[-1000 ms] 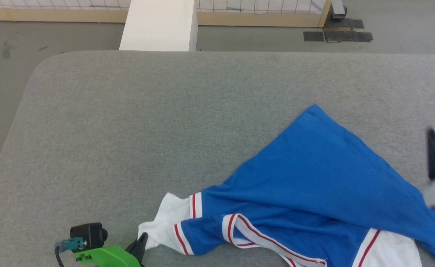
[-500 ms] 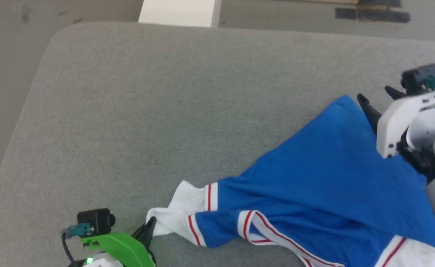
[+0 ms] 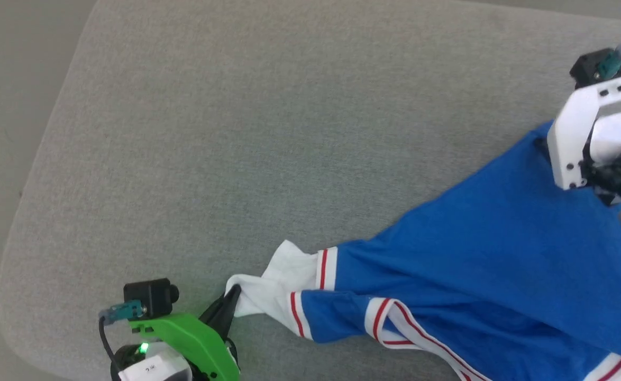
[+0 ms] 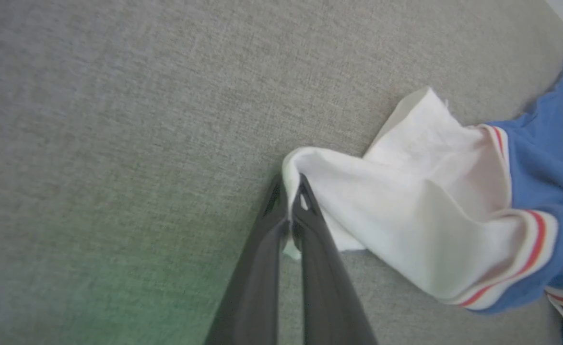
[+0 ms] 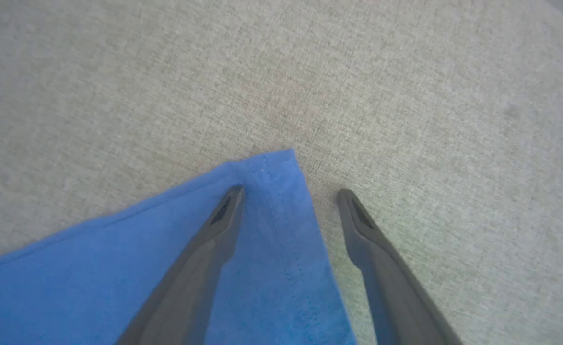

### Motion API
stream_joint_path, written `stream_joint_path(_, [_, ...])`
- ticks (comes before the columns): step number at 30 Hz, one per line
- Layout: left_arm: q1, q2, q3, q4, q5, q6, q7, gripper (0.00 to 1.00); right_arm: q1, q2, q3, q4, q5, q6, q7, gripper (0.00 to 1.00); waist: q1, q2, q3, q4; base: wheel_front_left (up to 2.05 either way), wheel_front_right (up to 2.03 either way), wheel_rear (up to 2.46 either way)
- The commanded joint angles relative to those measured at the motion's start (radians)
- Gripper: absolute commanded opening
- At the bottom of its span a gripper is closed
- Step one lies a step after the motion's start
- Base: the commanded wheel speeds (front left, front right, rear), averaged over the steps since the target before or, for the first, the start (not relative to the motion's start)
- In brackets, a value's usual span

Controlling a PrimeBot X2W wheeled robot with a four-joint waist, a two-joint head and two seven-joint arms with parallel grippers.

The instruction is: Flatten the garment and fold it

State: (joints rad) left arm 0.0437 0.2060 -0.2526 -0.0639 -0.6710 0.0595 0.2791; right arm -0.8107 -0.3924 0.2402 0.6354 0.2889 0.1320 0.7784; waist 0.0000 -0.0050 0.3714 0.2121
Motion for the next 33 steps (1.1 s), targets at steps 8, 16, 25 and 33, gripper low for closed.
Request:
stream_joint_path(8, [-0.024, -0.005, -0.001, 0.034, -0.014, -0.003, -0.015, 0.0, 0.01, 0.021, -0.011, -0.023, -0.031, -0.001, 0.131, 0.0, 0.0, 0.005, 0.017, 0.008, 0.0, 0.0, 0.0])
stream_joint_path(16, [-0.012, 0.001, 0.002, 0.047, -0.018, -0.002, -0.021, 0.0, 0.153, 0.048, -0.081, -0.168, 0.022, -0.001, -0.253, 0.0, 0.0, 0.005, -0.043, -0.016, 0.0, 0.0, 0.0])
stream_joint_path(25, [0.064, 0.03, 0.023, 0.018, -0.023, 0.022, -0.019, 0.0, 0.472, 0.094, -0.201, -0.321, 0.019, -0.001, -0.644, 0.0, 0.0, 0.005, -0.176, -0.093, 0.0, 0.0, 0.0])
stream_joint_path(33, [0.091, 0.044, 0.038, -0.024, -0.007, 0.027, -0.063, 0.0, 0.746, 0.17, -0.351, -0.488, 0.016, -0.001, -0.699, 0.0, 0.0, 0.005, -0.253, -0.158, 0.0, 0.0, 0.0])
